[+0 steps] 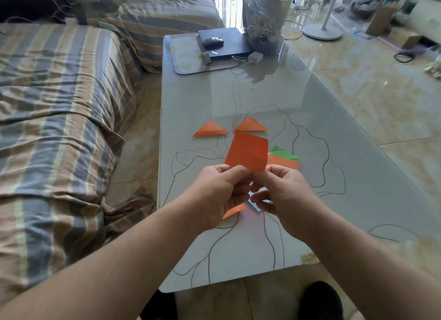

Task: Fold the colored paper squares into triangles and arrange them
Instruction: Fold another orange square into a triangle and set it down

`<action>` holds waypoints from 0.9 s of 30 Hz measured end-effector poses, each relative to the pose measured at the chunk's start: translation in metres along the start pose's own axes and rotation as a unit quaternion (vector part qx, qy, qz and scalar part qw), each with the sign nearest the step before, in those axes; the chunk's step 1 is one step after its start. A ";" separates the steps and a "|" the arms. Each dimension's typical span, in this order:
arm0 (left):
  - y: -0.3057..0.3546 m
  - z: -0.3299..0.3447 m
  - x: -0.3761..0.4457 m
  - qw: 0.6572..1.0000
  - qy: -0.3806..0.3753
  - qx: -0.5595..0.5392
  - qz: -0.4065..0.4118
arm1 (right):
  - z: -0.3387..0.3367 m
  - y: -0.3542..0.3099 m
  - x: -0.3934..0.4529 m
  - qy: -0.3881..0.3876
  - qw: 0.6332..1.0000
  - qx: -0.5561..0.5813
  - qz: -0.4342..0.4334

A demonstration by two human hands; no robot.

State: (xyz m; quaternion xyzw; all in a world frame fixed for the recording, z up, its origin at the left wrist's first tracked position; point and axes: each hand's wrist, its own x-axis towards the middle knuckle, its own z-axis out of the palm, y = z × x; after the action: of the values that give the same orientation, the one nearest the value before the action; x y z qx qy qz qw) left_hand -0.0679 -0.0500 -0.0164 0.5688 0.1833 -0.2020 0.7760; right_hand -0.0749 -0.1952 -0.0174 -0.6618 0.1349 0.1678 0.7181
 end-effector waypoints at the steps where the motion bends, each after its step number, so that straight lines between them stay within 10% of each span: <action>1: -0.001 0.002 -0.002 1.000 -0.012 0.002 -0.011 | -0.003 -0.001 -0.004 0.001 1.000 0.003 0.005; 27: 0.012 0.019 -0.004 0.998 0.041 0.043 0.030 | -0.004 -0.020 0.011 -0.010 0.998 0.034 0.056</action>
State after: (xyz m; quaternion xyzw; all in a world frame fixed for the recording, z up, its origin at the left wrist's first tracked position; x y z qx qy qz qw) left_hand -0.0640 -0.0645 0.0001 0.6149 0.1891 -0.1631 0.7480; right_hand -0.0560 -0.2002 -0.0044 -0.6269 0.1698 0.2098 0.7309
